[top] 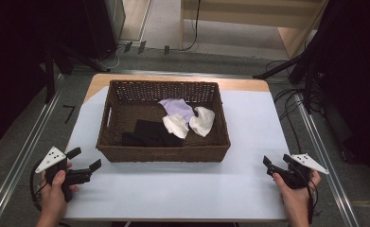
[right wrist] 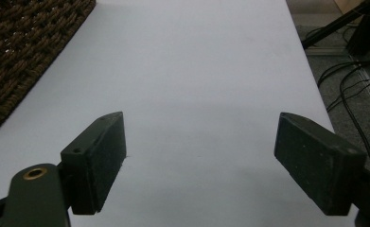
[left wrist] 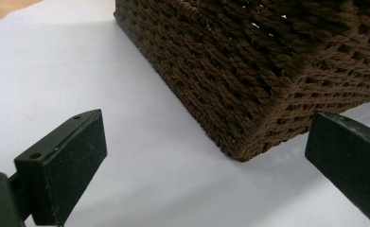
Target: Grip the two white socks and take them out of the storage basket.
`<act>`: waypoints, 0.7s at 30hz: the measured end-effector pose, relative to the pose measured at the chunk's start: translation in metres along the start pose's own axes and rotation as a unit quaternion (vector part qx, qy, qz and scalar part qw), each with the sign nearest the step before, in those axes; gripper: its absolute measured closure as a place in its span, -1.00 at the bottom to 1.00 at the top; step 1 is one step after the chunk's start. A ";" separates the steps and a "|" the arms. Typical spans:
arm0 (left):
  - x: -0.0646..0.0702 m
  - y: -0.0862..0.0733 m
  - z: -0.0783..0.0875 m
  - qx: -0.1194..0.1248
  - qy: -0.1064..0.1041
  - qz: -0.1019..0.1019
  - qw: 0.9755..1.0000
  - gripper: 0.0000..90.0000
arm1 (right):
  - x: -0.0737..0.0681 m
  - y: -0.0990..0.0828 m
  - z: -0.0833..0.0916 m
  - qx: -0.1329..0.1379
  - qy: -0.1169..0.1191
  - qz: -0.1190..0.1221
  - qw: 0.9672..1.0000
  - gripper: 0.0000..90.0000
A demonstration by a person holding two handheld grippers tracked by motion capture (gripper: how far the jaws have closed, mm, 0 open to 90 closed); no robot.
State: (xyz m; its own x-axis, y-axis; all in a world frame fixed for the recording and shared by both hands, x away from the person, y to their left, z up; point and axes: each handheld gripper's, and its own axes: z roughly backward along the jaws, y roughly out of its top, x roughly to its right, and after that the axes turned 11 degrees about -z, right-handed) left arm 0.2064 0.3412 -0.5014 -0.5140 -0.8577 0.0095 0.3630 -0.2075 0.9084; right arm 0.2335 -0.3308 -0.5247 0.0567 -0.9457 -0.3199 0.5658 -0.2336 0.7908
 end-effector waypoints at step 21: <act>0.000 0.000 0.000 -0.005 -0.003 -0.004 1.000 -0.98 | -0.041 0.053 -0.026 -0.206 0.017 0.184 0.961 -0.48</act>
State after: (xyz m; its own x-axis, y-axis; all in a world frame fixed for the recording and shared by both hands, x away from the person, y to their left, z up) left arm 0.2069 0.3410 -0.5014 -0.5222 -0.8528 0.0044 0.3666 -0.2199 0.9040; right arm 0.2824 -0.2987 -0.4836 0.3387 -0.9374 -0.0811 0.7794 0.2312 0.5822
